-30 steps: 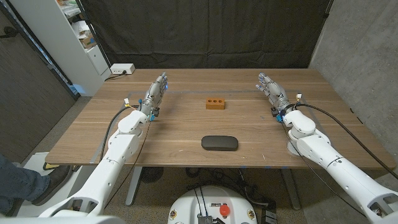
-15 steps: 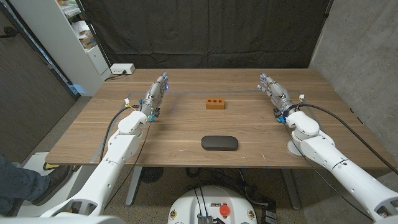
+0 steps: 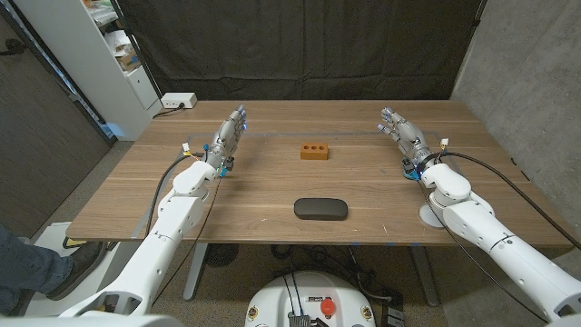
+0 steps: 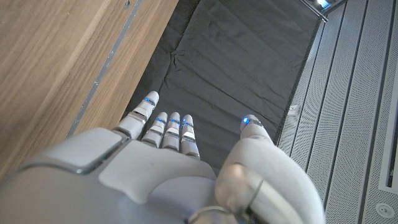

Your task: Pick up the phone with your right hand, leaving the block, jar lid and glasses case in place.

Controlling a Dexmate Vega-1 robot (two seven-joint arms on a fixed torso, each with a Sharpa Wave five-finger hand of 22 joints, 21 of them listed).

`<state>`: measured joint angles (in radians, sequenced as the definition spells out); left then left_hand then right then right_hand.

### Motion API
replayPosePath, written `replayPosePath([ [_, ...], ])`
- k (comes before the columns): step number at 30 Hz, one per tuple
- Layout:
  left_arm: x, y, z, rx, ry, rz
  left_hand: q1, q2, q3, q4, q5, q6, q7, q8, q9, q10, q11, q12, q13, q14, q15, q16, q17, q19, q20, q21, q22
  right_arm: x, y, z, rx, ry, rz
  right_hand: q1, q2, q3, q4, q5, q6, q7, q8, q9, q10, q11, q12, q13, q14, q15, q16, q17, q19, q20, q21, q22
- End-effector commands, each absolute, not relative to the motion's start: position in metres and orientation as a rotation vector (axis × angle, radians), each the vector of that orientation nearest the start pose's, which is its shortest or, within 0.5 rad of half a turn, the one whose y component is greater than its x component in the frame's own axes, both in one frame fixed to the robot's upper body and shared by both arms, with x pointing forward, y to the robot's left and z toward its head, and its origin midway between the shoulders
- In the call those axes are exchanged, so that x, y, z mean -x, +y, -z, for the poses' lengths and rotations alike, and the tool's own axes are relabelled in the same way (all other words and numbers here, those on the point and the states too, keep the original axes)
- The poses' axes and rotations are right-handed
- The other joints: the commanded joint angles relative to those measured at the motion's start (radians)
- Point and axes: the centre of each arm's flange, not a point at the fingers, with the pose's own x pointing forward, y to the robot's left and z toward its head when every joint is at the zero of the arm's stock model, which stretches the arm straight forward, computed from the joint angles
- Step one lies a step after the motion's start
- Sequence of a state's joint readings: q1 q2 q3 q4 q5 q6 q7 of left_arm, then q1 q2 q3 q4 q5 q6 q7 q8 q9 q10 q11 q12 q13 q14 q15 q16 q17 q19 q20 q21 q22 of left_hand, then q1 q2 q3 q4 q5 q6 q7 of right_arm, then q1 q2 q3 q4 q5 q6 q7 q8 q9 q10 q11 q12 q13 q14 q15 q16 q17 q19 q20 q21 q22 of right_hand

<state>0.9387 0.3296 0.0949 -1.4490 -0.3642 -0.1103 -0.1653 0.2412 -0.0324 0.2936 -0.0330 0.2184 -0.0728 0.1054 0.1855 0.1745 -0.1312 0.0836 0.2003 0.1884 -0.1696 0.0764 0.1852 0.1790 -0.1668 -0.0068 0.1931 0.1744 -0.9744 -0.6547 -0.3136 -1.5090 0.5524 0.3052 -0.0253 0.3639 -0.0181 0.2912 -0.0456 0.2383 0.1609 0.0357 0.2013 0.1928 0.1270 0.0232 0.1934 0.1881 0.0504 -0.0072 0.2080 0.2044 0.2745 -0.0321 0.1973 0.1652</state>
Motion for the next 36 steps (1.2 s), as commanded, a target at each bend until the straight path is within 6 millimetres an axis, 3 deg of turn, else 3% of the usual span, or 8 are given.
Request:
replayPosePath([
  [1, -0.635, 0.285, 0.016, -0.034, -0.591, 0.219, -0.003, 0.003, -0.002, -0.002, 0.005, 0.007, -0.003, 0.004, 0.004, 0.000, -0.001, 0.010, 0.005, -0.022, 0.001, 0.003, 0.003, -0.004, 0.007, 0.006, 0.005, -0.599, -0.315, 0.018, 0.137, -0.689, -0.177, 0.005, 0.001, -0.002, -0.004, 0.001, 0.003, -0.002, 0.002, 0.002, 0.007, -0.001, 0.008, 0.004, 0.011, 0.003, 0.007, 0.003, 0.007, 0.005, 0.001, 0.002],
  [36, -0.635, 0.285, 0.018, -0.024, -0.586, 0.227, -0.002, 0.010, -0.003, -0.005, 0.007, 0.008, -0.001, 0.003, 0.004, -0.008, 0.003, 0.007, 0.005, -0.029, 0.006, 0.000, 0.003, -0.011, 0.012, 0.003, 0.005, -0.582, -0.326, 0.021, 0.147, -0.697, -0.174, 0.005, 0.004, -0.007, -0.007, 0.000, 0.006, -0.003, 0.003, 0.003, 0.008, -0.001, 0.007, 0.004, 0.016, 0.003, 0.006, 0.001, 0.014, 0.010, -0.001, 0.002],
])
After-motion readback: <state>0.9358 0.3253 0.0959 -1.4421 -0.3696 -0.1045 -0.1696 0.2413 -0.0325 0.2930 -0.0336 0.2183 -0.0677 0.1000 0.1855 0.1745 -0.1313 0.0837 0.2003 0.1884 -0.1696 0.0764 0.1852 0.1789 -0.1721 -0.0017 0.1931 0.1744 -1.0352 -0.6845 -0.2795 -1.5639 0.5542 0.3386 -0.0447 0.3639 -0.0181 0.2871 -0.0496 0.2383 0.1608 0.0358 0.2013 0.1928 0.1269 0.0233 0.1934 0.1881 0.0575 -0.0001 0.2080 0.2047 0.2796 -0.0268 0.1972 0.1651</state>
